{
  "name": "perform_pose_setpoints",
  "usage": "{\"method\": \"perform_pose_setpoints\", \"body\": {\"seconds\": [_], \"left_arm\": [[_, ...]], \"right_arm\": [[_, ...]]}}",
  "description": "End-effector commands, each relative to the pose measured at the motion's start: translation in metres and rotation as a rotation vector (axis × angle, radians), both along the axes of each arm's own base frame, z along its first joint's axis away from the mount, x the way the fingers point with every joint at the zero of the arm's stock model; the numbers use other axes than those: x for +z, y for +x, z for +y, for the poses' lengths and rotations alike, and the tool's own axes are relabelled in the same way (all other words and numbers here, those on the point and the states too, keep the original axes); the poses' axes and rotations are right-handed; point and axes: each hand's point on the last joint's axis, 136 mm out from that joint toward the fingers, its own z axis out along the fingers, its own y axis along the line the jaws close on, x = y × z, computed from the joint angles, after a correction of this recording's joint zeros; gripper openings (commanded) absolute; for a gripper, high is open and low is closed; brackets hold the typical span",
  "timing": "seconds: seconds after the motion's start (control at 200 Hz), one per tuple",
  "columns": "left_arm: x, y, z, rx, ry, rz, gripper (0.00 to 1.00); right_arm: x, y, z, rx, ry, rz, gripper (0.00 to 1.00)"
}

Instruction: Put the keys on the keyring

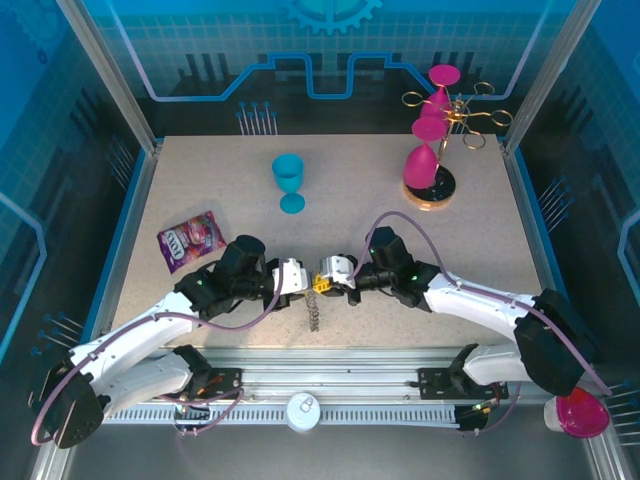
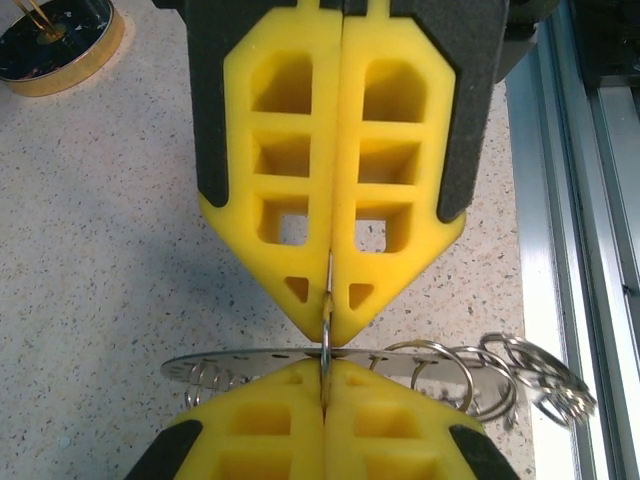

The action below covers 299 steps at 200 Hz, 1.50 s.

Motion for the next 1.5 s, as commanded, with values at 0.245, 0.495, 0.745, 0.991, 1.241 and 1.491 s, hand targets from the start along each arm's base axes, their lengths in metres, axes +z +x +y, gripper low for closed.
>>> {"method": "perform_pose_setpoints", "body": {"seconds": [0.245, 0.495, 0.745, 0.991, 1.241, 1.491], "left_arm": [[0.028, 0.005, -0.013, -0.033, -0.068, -0.044, 0.10], [0.028, 0.003, -0.012, -0.042, -0.062, -0.049, 0.00], [0.029, 0.003, -0.009, -0.031, -0.055, -0.063, 0.00], [0.021, 0.009, -0.005, 0.044, -0.056, -0.016, 0.00], [0.022, 0.021, -0.004, 0.164, -0.081, 0.076, 0.00], [0.023, 0.024, 0.001, 0.217, -0.082, 0.085, 0.00]], "right_arm": [[0.016, -0.013, 0.017, 0.091, 0.014, -0.011, 0.00], [0.013, -0.013, 0.018, 0.089, 0.010, -0.008, 0.00], [0.018, 0.002, 0.005, -0.033, 0.056, -0.030, 0.30], [0.006, 0.054, -0.058, -0.544, 0.032, 0.054, 0.34], [-0.046, 0.076, -0.166, -1.309, -0.134, 0.488, 0.21], [-0.076, 0.068, -0.234, -1.670, -0.415, 0.661, 0.31]]}}
